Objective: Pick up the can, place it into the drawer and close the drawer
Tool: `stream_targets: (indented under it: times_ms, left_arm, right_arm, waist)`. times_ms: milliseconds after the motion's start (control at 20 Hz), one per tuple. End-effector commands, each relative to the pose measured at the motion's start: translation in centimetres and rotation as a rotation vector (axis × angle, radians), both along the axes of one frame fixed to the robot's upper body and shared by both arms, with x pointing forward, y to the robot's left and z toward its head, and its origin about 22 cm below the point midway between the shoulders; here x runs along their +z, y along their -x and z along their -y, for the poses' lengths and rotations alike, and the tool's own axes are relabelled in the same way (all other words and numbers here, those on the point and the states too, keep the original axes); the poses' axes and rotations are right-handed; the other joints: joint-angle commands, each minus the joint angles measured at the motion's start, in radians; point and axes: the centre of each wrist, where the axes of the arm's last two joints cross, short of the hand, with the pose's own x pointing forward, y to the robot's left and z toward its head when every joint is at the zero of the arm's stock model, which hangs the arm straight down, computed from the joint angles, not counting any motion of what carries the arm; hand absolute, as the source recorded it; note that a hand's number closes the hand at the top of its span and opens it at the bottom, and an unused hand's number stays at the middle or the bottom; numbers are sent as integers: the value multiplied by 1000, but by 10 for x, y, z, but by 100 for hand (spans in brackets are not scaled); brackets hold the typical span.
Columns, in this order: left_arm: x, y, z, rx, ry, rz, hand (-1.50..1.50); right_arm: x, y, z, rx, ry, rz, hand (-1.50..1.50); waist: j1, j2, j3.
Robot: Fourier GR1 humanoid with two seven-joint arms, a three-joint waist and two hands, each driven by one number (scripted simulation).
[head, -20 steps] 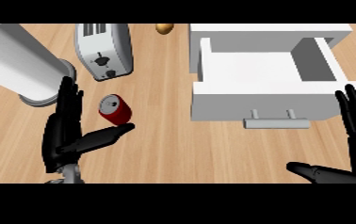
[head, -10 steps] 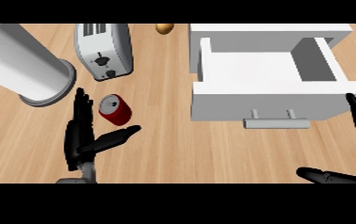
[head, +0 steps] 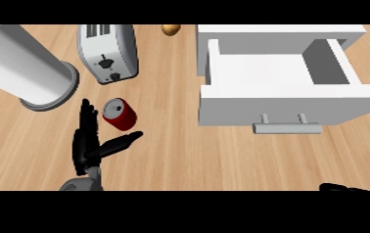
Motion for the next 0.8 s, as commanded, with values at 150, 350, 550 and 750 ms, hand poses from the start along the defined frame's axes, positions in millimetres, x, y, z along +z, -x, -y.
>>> stream_targets:
  times_ms: [150,350,550,750]
  left_arm:
    - [-30,-4,-21,20,14,-9,-150]
    - [-48,-22,-7,38,43,-26,-150]
    - [-59,0,-29,54,18,-26,-150]
    - [-78,-6,-35,34,51,-25,-150]
  right_arm:
    - [2,6,7,9,13,6,-150]
    - [5,-12,14,-9,-14,-1,-150]
    - [28,2,10,-1,26,12,-150]
    - [-1,2,4,6,8,0,-150]
  waist:
    - [0,0,0]
    - [-3,2,0]
    - [0,0,0]
    - [-4,2,0]
